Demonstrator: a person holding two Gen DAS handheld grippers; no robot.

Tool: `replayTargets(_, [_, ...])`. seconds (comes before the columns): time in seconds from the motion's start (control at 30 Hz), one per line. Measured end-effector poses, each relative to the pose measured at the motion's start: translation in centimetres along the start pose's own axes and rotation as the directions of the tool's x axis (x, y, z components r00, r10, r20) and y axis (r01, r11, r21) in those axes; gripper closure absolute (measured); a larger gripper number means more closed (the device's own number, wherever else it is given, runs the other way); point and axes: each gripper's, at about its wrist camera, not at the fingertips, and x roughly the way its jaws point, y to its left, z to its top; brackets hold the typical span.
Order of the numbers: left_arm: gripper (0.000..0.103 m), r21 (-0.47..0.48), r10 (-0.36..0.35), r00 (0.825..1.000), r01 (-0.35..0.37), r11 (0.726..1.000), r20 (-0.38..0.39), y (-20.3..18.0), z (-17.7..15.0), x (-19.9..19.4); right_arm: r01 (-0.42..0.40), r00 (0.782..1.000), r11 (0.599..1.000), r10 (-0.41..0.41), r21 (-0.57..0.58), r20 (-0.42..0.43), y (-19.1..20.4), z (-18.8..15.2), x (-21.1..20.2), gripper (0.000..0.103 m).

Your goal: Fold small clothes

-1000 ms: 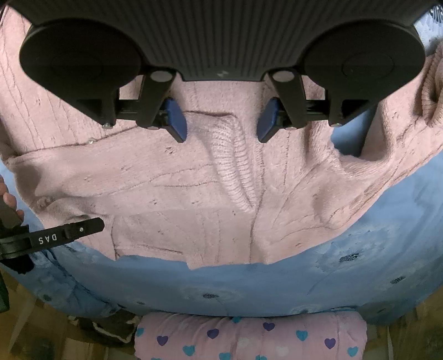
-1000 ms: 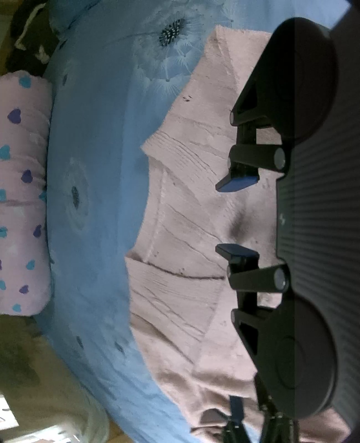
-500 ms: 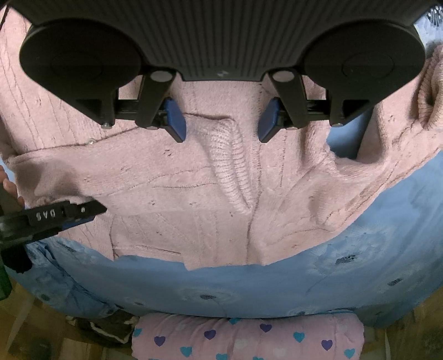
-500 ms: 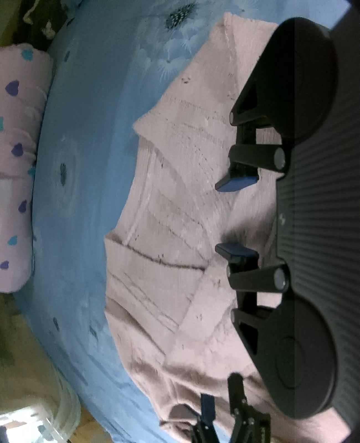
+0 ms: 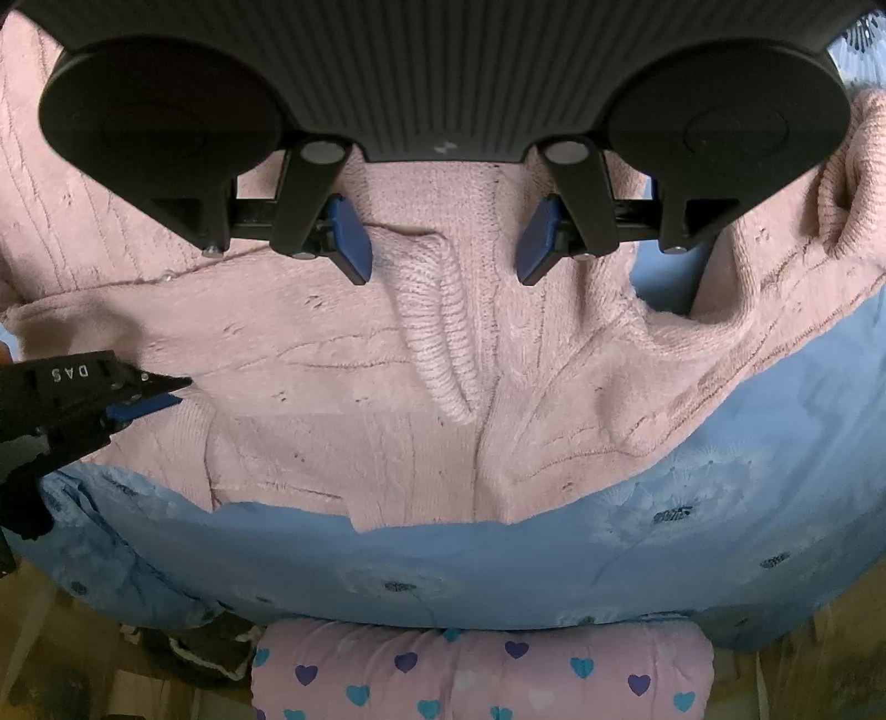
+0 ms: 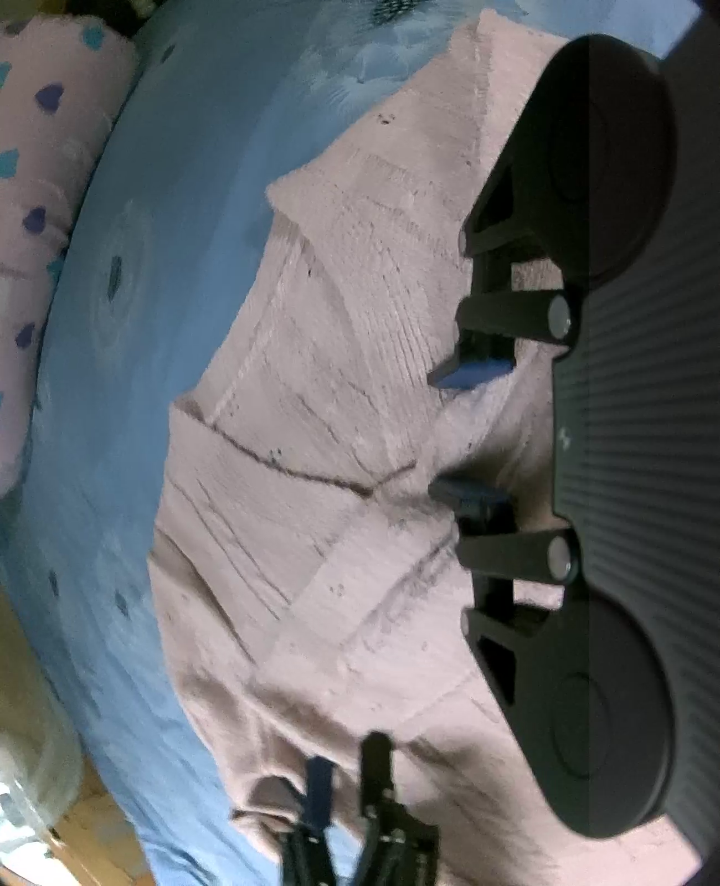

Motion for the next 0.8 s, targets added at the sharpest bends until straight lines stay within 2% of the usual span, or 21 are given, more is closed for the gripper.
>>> replayTargets(0.1, [0.039,0.003,0.003,1.0,-0.003,1.0,-0.001,-0.1,0.0,0.1,0.008,1.0,0.998,-0.007,-0.058,0.009,1.2,-0.1,-0.1,0.092])
replayTargets(0.2, [0.039,0.006,0.006,1.0,-0.006,1.0,0.0,-0.1,0.0,0.1,0.042,0.998,0.997,-0.039,-0.07,0.048,1.6,-0.2,-0.4,0.093])
replayTargets(0.33, [0.037,0.013,0.015,1.0,-0.015,1.0,-0.002,-0.2,-0.1,0.3,0.119,0.982,0.993,-0.119,0.014,0.144,0.6,0.2,-0.7,0.093])
replayTargets(0.5, [0.036,0.018,0.019,1.0,-0.019,1.0,0.001,-0.3,-0.1,0.4,0.154,0.977,0.988,-0.155,0.022,0.146,0.6,0.2,1.1,0.093])
replayTargets(0.63, [0.036,0.017,0.016,1.0,-0.016,1.0,0.013,-0.3,-0.1,0.2,0.128,0.971,0.98,-0.155,0.15,0.185,0.0,-0.1,0.3,0.09])
replayTargets(0.8, [0.036,0.012,0.017,1.0,-0.017,1.0,0.023,-0.1,0.1,0.0,0.108,0.956,0.937,-0.19,0.331,0.225,-0.4,-2.7,-4.0,0.089])
